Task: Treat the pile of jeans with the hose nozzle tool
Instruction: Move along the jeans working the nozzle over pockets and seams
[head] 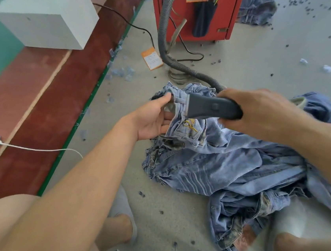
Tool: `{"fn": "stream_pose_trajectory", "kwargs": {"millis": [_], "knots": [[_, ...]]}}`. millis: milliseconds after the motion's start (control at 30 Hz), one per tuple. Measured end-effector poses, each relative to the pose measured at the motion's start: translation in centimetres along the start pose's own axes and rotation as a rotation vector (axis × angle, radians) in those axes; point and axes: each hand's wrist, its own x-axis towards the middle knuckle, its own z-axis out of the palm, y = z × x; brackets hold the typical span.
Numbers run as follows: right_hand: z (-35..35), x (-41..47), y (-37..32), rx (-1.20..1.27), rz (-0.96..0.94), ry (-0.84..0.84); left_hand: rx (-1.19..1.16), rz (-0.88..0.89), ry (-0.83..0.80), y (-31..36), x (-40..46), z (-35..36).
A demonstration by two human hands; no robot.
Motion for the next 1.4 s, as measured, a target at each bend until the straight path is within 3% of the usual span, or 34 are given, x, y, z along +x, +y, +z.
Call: {"fn": "stream_pose_trajectory", "kwargs": {"millis": [167,367,467,633,833,967,1067,1133,1233,1333,1400], "knots": [[0.3,-0.2,-0.1,-0.116,-0.007,-0.11,0.017,0.02,-0.19,0.7,-0.9,1.3],[-1.0,1.1,1.0,0.104,0.032,0.169,0.157,0.017,-0.224,4.1,-1.3,1.6],[-1.7,0.7,3.6,0.08,0.111,0.207,0.219,0.039,-0.223,5.6,-1.5,1.7],[-1.2,-0.4,5.8,0.113,0.2,0.133,0.228,0.158,-0.179,6.7,-0.7,1.5],[-1.4,-0.6,7.2,0.133,0.24,0.157,0.14,0.092,-0.116,5.4,0.4,1.9],[-1.4,-0.5,7.1,0.136,0.223,0.14,0.103,-0.012,0.009,3.6,0.7,0.9],[-1.1,-0.6,6.7,0.091,0.216,0.102,0.068,-0.089,0.454,0.5,1.6,-0.2],[-0.5,-0.8,6.4,0.045,0.213,0.078,0.084,-0.229,0.717,-2.8,1.8,-1.3],[0.6,-0.6,6.0,-0.021,0.182,0.083,-0.172,-0.443,0.662,-7.2,1.9,-2.2],[0.6,0.3,6.0,-0.069,0.139,0.125,-0.285,-0.332,0.592,-9.2,3.9,-2.0],[-0.3,1.2,6.3,-0.053,0.122,0.173,-0.201,-0.234,0.605,-8.3,5.4,-0.3]]}}
